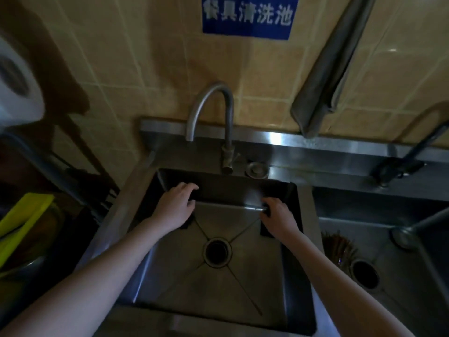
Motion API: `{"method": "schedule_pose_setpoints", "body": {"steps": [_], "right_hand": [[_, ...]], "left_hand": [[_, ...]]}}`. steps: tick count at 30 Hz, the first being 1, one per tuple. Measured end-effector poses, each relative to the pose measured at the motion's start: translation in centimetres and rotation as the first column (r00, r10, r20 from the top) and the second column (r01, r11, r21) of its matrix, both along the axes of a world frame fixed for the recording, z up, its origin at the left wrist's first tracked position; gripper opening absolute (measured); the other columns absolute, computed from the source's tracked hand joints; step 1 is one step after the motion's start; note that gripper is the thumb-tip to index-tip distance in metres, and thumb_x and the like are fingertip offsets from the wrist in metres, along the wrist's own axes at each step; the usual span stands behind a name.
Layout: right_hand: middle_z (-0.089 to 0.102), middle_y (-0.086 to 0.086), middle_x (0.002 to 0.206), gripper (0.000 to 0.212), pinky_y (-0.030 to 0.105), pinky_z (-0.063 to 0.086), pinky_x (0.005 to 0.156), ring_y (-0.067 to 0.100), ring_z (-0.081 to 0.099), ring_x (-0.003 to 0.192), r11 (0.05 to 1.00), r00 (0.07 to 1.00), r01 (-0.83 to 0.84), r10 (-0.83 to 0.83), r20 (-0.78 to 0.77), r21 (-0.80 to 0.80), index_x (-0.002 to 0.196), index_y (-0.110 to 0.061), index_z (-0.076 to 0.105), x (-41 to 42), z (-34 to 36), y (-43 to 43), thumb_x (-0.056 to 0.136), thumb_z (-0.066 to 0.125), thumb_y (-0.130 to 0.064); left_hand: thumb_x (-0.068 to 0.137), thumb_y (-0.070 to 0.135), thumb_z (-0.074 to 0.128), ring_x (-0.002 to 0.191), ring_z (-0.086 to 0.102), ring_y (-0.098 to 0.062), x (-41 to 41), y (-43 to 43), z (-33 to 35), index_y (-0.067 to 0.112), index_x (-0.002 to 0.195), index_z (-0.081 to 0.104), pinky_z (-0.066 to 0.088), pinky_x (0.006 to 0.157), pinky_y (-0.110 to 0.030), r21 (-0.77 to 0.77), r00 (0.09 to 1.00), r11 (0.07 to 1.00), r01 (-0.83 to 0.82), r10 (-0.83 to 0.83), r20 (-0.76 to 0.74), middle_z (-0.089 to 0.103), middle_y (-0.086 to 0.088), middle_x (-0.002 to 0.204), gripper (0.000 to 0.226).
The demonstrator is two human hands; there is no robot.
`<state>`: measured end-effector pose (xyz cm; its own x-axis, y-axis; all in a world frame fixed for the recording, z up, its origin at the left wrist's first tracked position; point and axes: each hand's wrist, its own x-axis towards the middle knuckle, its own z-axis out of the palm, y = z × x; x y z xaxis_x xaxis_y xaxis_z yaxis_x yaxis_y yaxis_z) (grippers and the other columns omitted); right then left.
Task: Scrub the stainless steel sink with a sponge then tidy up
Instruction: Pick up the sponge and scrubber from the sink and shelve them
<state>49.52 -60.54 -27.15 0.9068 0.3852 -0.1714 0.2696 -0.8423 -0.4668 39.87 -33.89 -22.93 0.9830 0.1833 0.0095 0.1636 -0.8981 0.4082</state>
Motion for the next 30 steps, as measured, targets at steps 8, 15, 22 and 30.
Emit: {"method": "schedule_pose_setpoints", "body": {"steps": [8, 15, 22, 30], "right_hand": [[0.05, 0.009, 0.132, 0.042, 0.044, 0.046, 0.095, 0.032, 0.05, 0.116, 0.993, 0.983, 0.122, -0.12, -0.139, 0.0, 0.13, -0.022, 0.05, 2.0, -6.8, -0.1, 0.088, 0.054, -0.014], [0.047, 0.009, 0.134, 0.041, 0.046, 0.043, 0.099, 0.032, 0.049, 0.116, 0.97, 0.943, 0.23, -0.243, -0.227, -0.084, 0.127, -0.019, 0.051, 4.0, -13.0, 0.2, 0.087, 0.056, -0.014], [0.037, 0.013, 0.142, 0.046, 0.045, 0.039, 0.098, 0.038, 0.042, 0.122, 0.947, 0.926, 0.282, -0.311, -0.216, -0.156, 0.134, -0.016, 0.043, 5.0, -18.3, 0.7, 0.088, 0.05, -0.012], [0.03, 0.021, 0.142, 0.052, 0.051, 0.04, 0.097, 0.045, 0.036, 0.126, 0.891, 0.855, 0.426, -0.454, -0.252, -0.16, 0.135, -0.015, 0.035, 6.9, -22.0, 1.4, 0.087, 0.054, -0.017]], "left_hand": [[0.093, 0.023, 0.05, 0.107, 0.055, -0.021, 2.8, -1.6, -6.1, 0.023, 0.127, 0.046, 0.049, 0.085, -0.035, 0.0, 0.992, 1.0, -0.005, 0.005, -0.123, 0.048, -0.001, 0.128, 0.034], [0.094, 0.02, 0.051, 0.111, 0.054, -0.024, 5.2, -2.8, -11.1, 0.018, 0.13, 0.045, 0.048, 0.087, -0.037, 0.002, 0.976, 1.0, 0.008, -0.007, -0.217, 0.047, -0.004, 0.131, 0.037], [0.091, 0.014, 0.054, 0.112, 0.051, -0.028, 6.0, -3.3, -16.5, 0.015, 0.13, 0.046, 0.047, 0.088, -0.043, -0.067, 0.946, 0.997, -0.033, 0.009, -0.324, 0.048, -0.008, 0.125, 0.04], [0.091, 0.017, 0.055, 0.11, 0.052, -0.028, 6.7, -2.8, -19.9, 0.012, 0.13, 0.047, 0.047, 0.089, -0.041, -0.096, 0.935, 0.993, -0.072, 0.034, -0.352, 0.049, -0.009, 0.124, 0.04]]}}
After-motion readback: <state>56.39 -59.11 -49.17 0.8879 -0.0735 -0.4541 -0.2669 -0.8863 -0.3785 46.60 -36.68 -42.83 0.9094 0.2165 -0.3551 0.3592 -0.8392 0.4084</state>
